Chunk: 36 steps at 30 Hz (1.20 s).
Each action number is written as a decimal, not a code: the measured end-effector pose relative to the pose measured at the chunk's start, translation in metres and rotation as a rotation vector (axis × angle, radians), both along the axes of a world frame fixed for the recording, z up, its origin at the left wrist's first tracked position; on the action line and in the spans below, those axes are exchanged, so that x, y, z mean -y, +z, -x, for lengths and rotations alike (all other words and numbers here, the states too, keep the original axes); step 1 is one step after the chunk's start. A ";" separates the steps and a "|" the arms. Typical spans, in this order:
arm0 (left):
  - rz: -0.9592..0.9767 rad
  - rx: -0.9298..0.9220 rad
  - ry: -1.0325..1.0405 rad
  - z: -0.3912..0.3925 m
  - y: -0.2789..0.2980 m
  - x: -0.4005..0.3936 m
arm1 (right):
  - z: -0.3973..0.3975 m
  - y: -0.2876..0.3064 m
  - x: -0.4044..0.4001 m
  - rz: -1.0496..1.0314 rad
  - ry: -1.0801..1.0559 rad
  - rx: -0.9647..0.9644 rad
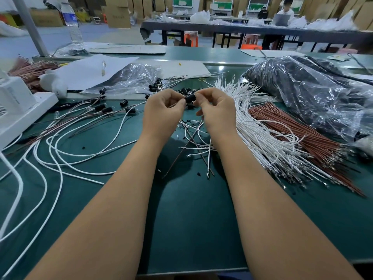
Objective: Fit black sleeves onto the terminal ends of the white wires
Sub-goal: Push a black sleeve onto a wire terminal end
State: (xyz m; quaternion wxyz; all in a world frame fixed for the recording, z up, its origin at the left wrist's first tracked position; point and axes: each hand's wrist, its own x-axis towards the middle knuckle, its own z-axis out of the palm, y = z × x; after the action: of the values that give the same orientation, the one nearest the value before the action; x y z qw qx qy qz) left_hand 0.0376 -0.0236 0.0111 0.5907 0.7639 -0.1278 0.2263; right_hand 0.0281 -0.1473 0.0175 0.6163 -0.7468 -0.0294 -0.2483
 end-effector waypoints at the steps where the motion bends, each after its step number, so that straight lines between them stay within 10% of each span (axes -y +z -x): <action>1: 0.010 -0.004 -0.008 0.001 0.001 0.000 | 0.000 0.000 0.000 -0.071 0.031 -0.027; 15: 0.109 -0.095 -0.125 0.006 0.007 0.007 | 0.000 0.001 -0.004 -0.344 0.205 -0.147; 26: 0.046 -0.104 -0.125 0.008 -0.002 0.022 | 0.001 0.032 0.038 0.419 -0.235 -0.198; 36: -0.200 -0.224 -0.166 0.004 -0.016 0.031 | 0.005 0.015 0.124 0.798 -0.613 -0.786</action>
State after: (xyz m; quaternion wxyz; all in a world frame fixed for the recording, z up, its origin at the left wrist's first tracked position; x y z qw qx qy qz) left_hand 0.0336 -0.0548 -0.0046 0.5388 0.8263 -0.1456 0.0763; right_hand 0.0235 -0.2709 0.0327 0.1564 -0.9287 0.3237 -0.0908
